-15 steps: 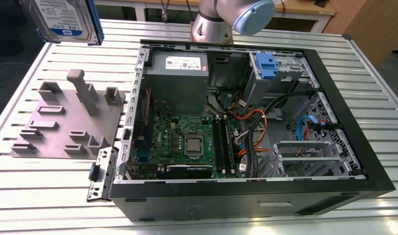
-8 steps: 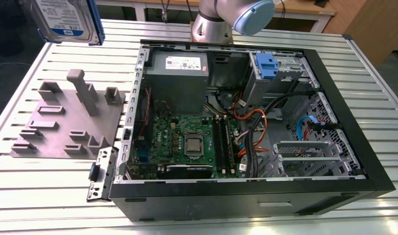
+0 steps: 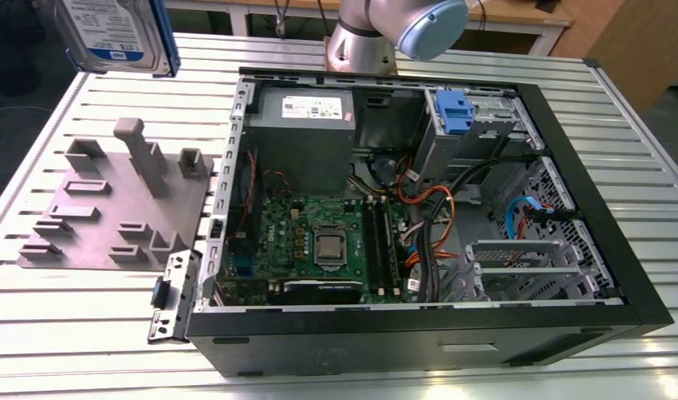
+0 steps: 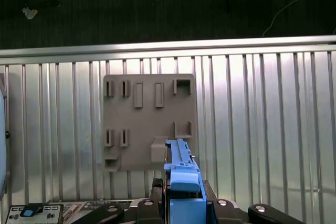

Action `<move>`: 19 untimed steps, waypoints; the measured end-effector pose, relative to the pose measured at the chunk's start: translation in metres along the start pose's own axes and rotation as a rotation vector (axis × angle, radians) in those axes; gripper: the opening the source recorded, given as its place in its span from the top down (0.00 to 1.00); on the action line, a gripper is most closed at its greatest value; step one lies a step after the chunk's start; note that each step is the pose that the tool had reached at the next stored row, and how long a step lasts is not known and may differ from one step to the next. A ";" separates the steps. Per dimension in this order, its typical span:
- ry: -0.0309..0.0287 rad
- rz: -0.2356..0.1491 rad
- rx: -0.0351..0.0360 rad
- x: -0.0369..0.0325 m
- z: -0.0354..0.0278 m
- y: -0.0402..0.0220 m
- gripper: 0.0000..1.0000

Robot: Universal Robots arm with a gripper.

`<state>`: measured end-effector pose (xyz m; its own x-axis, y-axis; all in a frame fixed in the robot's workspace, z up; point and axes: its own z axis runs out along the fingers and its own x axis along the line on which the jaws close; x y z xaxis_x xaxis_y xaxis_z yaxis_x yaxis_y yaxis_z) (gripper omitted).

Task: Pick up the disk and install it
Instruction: 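Pick up the disk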

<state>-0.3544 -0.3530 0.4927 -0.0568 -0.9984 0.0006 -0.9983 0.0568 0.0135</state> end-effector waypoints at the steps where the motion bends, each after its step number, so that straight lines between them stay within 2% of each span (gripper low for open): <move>1: 0.0000 0.000 0.0000 0.0000 0.0000 -0.0002 0.64; 19: 0.0000 0.000 0.0000 -0.0002 -0.0001 -0.0037 0.64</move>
<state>-0.3507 -0.3530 0.4927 -0.0568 -0.9984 0.0007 -0.9983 0.0568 0.0136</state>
